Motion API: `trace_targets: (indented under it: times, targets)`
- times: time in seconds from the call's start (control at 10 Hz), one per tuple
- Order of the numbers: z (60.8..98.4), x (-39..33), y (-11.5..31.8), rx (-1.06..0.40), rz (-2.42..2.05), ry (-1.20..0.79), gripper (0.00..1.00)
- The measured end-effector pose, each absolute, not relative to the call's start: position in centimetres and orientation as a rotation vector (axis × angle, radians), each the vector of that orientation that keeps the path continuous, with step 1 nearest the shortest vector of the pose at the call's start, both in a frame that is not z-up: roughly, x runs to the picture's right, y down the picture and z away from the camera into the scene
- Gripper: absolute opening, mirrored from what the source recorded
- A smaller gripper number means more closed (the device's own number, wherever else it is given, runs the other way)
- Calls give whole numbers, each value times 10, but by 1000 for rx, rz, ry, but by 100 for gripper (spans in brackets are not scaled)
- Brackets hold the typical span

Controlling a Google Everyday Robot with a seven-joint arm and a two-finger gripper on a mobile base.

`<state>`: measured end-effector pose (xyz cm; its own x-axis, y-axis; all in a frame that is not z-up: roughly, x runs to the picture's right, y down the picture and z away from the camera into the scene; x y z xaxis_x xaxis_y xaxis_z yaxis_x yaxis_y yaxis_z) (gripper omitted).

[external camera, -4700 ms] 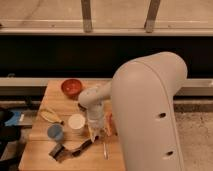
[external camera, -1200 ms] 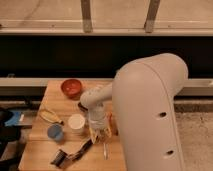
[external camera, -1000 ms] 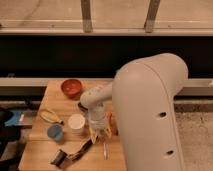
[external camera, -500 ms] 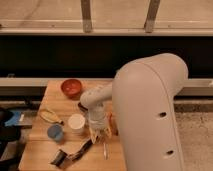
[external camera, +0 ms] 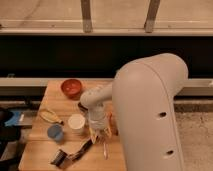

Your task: Place fork in table surface

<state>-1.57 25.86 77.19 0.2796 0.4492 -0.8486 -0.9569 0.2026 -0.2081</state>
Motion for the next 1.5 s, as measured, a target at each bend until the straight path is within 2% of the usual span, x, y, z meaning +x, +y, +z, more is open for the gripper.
trace_targets:
  times: [1.0,1.3,1.5]
  targets:
    - [763,-17,251,-855,1111,737,61]
    - [764,-13,252,-792,1090,832,61]
    - [763,1,261,-804,1115,864,61]
